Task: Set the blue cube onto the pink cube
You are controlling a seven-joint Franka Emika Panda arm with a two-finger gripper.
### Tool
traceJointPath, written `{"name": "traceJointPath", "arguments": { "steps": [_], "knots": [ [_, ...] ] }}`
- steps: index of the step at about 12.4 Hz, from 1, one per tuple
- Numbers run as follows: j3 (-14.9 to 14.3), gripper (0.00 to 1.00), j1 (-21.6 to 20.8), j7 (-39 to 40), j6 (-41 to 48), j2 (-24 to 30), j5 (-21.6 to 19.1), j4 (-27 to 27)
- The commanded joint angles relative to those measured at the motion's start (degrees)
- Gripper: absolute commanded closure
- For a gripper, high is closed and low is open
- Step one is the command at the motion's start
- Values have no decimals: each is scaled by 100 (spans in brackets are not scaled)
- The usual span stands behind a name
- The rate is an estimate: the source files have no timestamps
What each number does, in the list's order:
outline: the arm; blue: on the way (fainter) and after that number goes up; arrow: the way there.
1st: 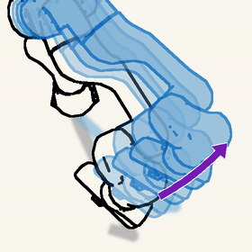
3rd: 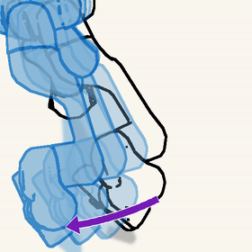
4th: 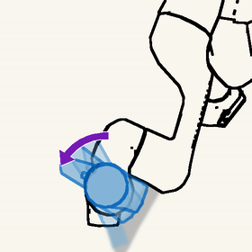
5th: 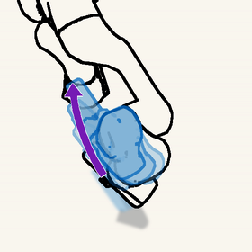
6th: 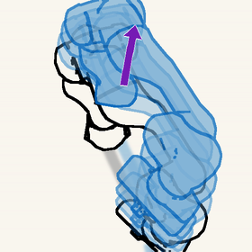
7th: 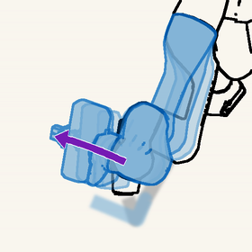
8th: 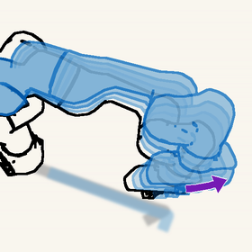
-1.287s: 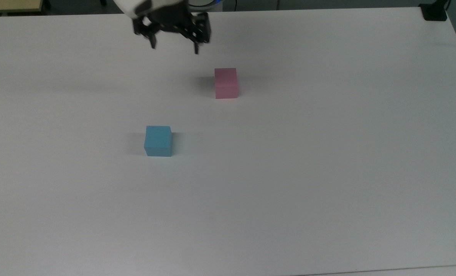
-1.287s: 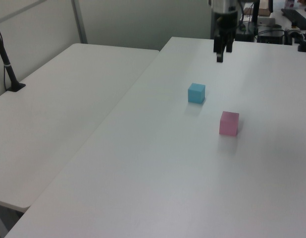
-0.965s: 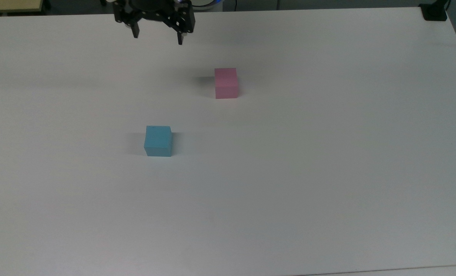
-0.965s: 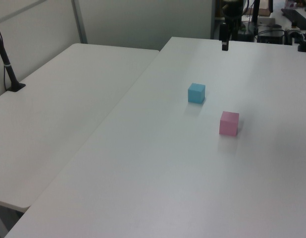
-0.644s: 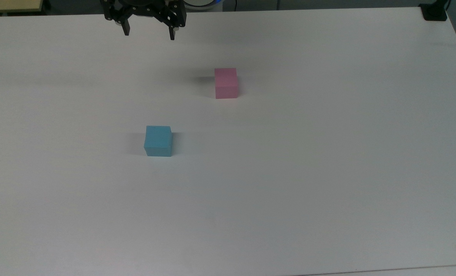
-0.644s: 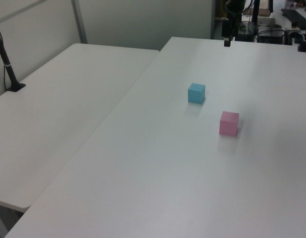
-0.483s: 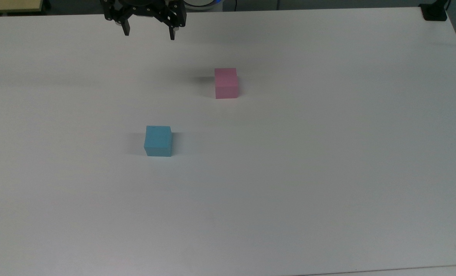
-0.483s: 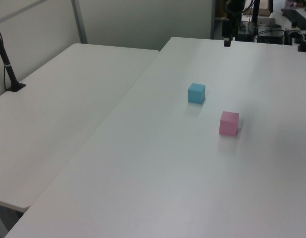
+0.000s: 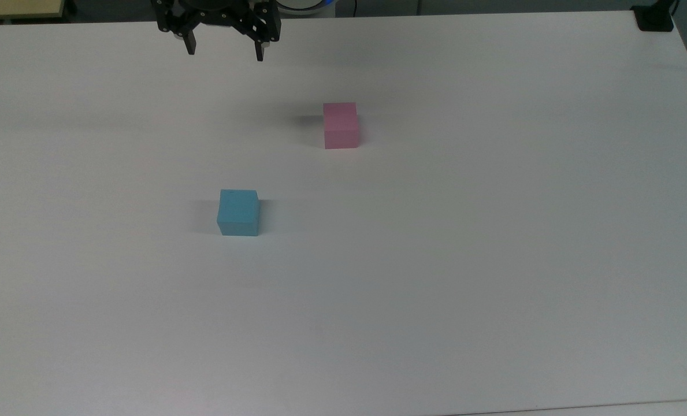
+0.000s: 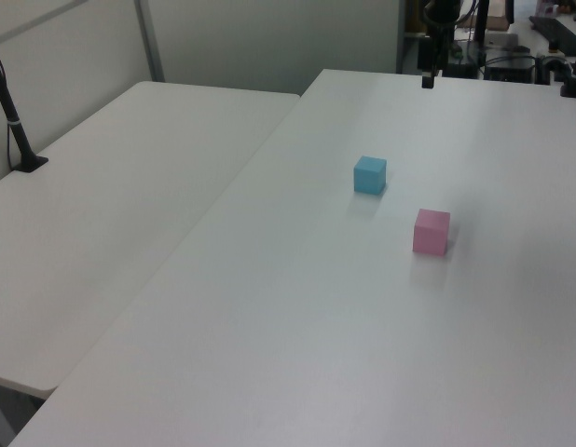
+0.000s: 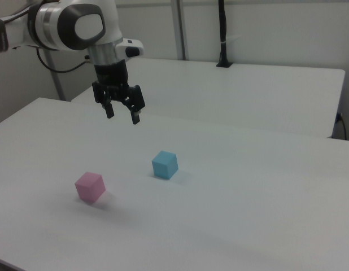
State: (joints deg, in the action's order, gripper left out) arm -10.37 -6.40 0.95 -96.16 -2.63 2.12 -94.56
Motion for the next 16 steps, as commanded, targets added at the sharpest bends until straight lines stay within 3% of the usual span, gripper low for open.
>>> {"name": "traceJointPath", "arguments": {
  "steps": [1, 16],
  "knots": [
    [-44, 0, -28, 81, 203, -45, 26, 140],
    [-44, 0, 104, 134, 168, -142, -53, 324]
  ]
}}
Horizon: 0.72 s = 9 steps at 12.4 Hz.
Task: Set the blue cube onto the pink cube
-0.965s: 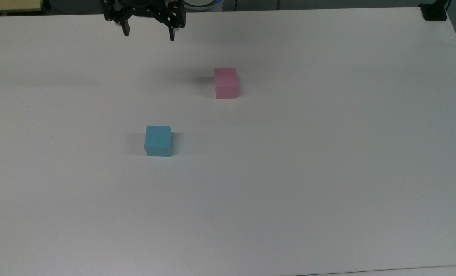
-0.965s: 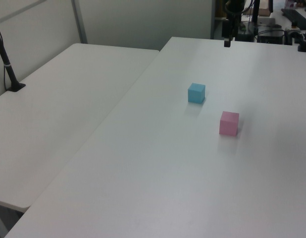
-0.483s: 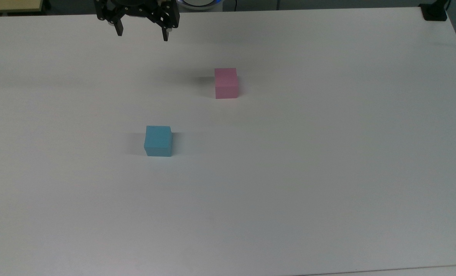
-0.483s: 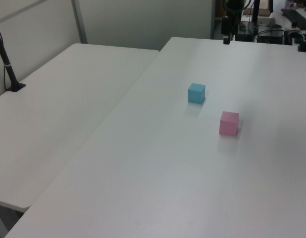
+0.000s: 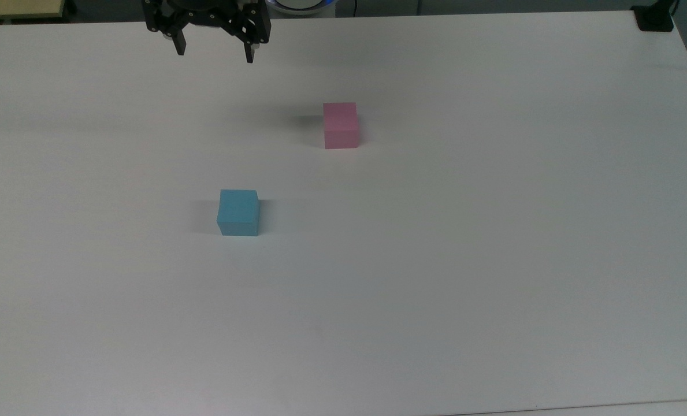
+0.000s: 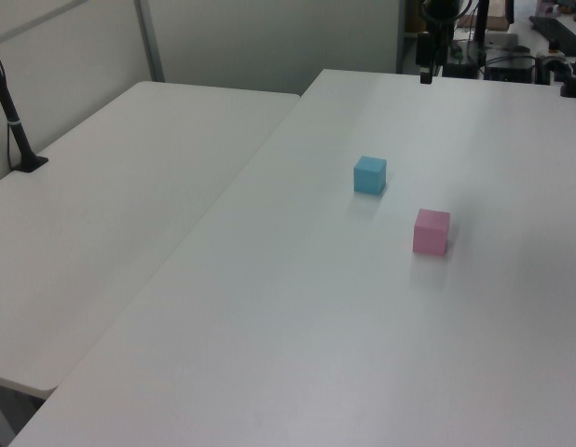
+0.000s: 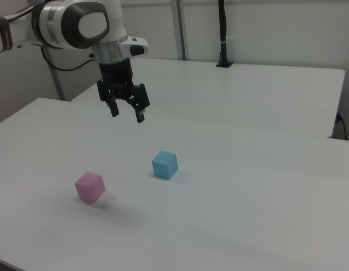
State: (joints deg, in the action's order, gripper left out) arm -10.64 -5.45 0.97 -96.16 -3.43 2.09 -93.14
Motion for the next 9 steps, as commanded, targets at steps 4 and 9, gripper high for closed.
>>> {"name": "traceJointPath", "arguments": {
  "steps": [4, 9],
  "knots": [
    [-52, 0, 44, 149, 142, -61, -51, 199],
    [-52, 0, 290, 140, -473, -359, 11, 278]
  ]
}}
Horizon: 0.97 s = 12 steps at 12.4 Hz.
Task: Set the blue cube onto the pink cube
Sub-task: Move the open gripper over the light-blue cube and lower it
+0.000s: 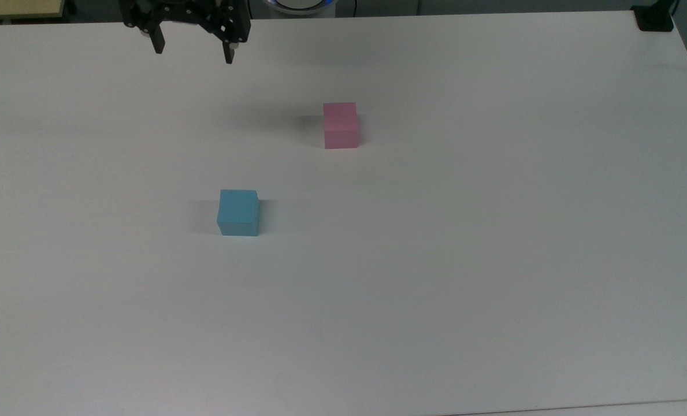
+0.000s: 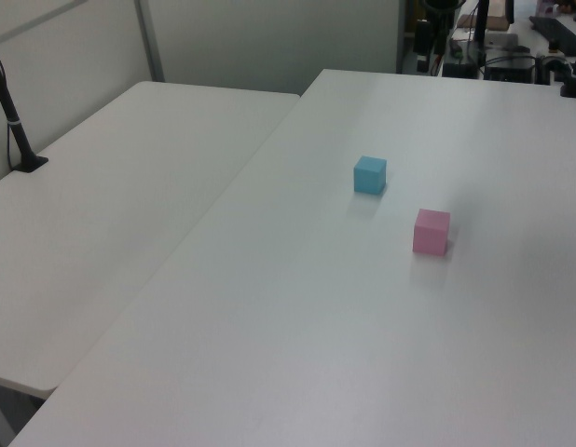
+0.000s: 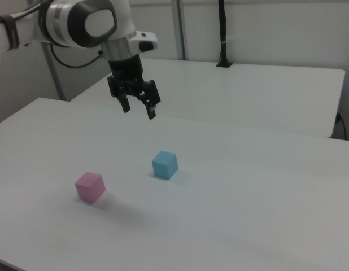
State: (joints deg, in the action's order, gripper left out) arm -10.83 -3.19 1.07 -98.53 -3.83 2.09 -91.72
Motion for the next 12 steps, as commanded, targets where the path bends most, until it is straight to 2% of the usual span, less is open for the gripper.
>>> {"name": "traceJointPath", "arguments": {
  "steps": [1, 6, 10, 12],
  "knots": [
    [-24, 0, 116, 96, -759, -460, -33, 111],
    [-24, 0, 125, 87, -1167, -786, -42, 67],
    [55, 0, -6, 148, -1764, -1724, -33, 14],
    [55, 0, -138, 183, -1845, -1989, -25, -65]
  ]
}}
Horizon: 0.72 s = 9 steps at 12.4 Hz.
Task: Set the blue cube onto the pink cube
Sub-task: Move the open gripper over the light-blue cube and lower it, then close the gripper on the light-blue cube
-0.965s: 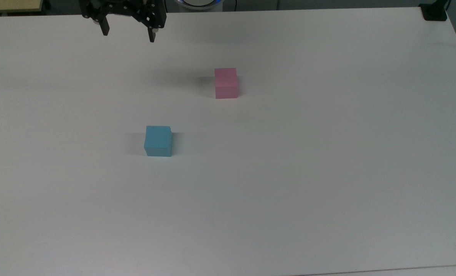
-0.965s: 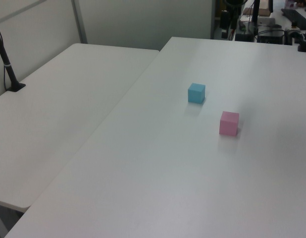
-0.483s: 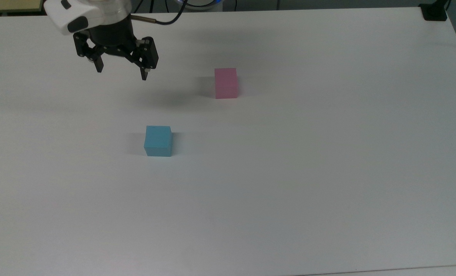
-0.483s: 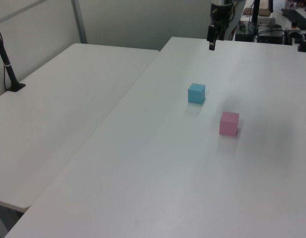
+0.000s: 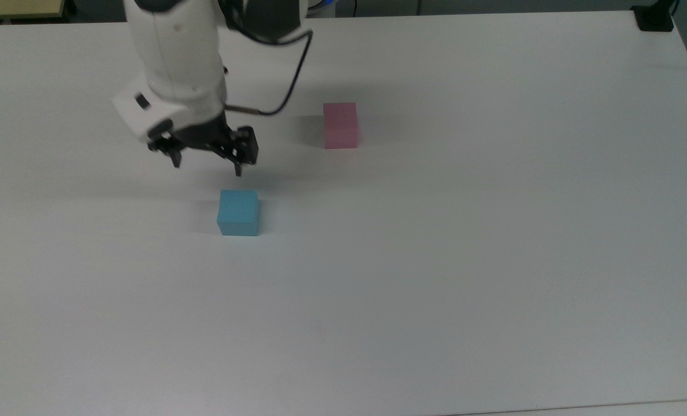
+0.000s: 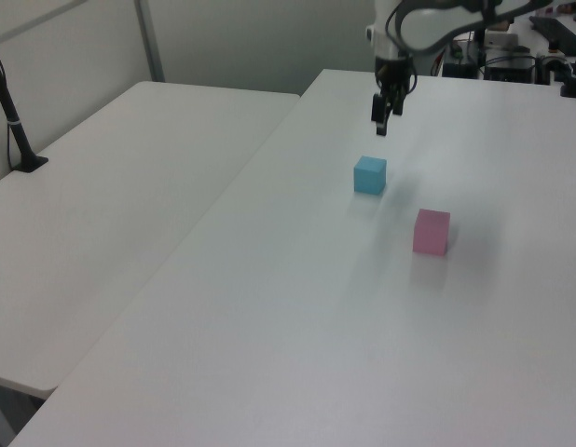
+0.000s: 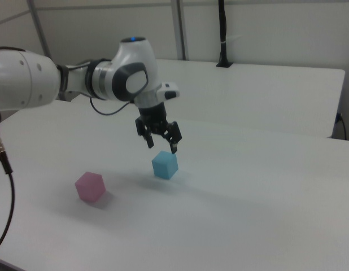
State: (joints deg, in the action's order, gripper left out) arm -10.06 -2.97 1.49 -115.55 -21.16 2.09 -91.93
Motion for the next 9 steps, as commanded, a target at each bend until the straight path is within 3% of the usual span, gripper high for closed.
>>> {"name": "traceJointPath", "arguments": {
  "steps": [1, 6, 7, 9],
  "knots": [
    [-23, 0, -168, 219, -352, -405, -24, -45],
    [-14, 0, -326, 150, -969, -845, -50, -80],
    [-14, 21, -327, 158, -978, -855, -50, -71],
    [-14, 89, -301, 202, -952, -811, -50, -54]
  ]
}}
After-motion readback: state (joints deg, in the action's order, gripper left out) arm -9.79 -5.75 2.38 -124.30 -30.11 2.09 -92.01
